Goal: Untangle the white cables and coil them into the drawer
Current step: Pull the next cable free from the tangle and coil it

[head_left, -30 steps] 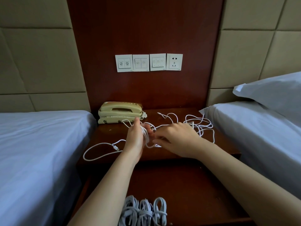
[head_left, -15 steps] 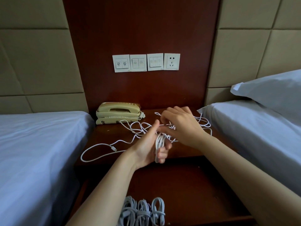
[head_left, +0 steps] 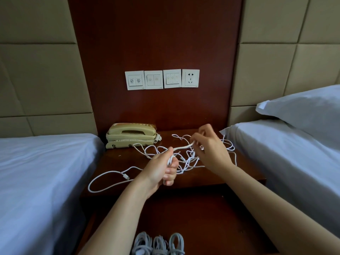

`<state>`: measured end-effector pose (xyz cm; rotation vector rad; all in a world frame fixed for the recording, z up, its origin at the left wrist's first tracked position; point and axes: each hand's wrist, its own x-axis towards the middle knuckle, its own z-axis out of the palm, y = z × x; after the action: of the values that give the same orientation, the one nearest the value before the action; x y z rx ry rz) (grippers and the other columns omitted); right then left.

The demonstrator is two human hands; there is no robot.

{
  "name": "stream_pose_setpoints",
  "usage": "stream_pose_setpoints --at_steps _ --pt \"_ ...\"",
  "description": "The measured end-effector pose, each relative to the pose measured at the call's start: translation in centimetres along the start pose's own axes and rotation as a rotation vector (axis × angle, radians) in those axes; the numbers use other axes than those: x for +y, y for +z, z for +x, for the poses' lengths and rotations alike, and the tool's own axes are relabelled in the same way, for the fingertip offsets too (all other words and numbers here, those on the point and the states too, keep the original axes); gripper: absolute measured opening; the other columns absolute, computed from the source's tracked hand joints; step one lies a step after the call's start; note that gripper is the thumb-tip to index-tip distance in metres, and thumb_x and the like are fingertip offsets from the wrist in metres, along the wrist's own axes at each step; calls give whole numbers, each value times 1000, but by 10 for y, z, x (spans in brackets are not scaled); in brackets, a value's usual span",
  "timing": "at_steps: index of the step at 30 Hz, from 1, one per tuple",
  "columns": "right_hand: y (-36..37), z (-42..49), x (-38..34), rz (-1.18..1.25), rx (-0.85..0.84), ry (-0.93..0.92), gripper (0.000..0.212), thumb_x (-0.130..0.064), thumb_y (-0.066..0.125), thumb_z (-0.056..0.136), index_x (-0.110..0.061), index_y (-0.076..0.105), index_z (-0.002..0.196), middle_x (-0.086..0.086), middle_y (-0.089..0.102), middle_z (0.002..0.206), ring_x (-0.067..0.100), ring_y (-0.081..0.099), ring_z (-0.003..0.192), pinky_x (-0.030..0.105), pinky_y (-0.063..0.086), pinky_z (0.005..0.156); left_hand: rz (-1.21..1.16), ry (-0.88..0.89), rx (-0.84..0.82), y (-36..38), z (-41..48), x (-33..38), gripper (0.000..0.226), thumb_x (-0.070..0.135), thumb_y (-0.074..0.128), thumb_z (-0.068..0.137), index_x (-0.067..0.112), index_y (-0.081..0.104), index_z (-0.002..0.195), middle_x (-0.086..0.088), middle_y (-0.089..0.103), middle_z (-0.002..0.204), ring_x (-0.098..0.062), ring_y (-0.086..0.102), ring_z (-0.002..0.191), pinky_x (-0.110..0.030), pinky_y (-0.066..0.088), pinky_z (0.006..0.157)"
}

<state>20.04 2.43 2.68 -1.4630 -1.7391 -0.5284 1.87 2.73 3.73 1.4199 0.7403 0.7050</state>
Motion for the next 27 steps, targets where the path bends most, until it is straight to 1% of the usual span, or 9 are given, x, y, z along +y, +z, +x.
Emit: stream_pose_setpoints --at_steps 4,6,8,12,17,20,22,25,27 --pt "-4 2 8 127 98 231 12 -13 56 93 -3 63 90 0 50 79 6 43 56 12 29 51 -10 41 23 -5 -3 5 52 36 26 102 13 33 55 8 21 40 -6 20 33 -19 24 37" --pt "-3 1 13 131 76 292 13 -14 54 94 -4 61 89 0 53 69 5 46 55 12 28 48 -8 49 36 -8 -4 7 53 36 26 102 13 33 55 7 21 40 -6 20 33 -19 25 37" --pt "0 1 18 128 50 352 13 -18 52 95 -8 59 92 0 56 67 15 55 58 19 34 49 4 52 45 -10 -4 6 53 36 25 102 13 33 55 7 22 40 -6 20 32 -19 25 38" --pt "9 2 26 -44 -29 422 25 -29 43 99 -11 57 87 6 64 71 29 60 65 33 43 56 -7 63 74 -9 -4 3 53 34 26 102 13 34 54 7 22 39 -6 21 30 -17 26 37" --pt "14 -4 44 25 -127 558 23 -19 42 97 -8 62 92 10 66 78 31 61 73 38 48 63 -99 71 157 -24 -3 4 53 34 26 102 13 32 55 7 22 38 -6 20 30 -16 25 35" --pt "11 -5 40 134 -181 515 17 -17 47 97 -10 61 103 9 66 80 20 56 66 30 38 55 -127 49 202 -32 -1 1 53 35 27 102 13 33 55 7 22 38 -6 20 30 -15 25 35" --pt "8 -4 37 201 -165 484 14 -16 50 96 -12 58 106 4 64 86 13 55 67 25 38 55 -130 44 228 -36 -1 -1 53 35 26 102 13 32 55 7 22 38 -6 20 30 -17 26 35" --pt "7 -3 41 237 -105 463 12 -11 57 91 -12 55 103 6 62 101 19 60 85 25 44 67 -119 46 248 -40 -2 -2 52 35 27 102 13 33 56 7 21 38 -6 21 30 -17 26 35" --pt "6 -4 43 220 -75 490 17 -10 58 90 -8 57 107 8 60 106 18 57 90 25 42 71 -101 38 243 -40 -2 -3 52 35 27 102 13 33 56 7 21 38 -6 20 30 -16 26 35"
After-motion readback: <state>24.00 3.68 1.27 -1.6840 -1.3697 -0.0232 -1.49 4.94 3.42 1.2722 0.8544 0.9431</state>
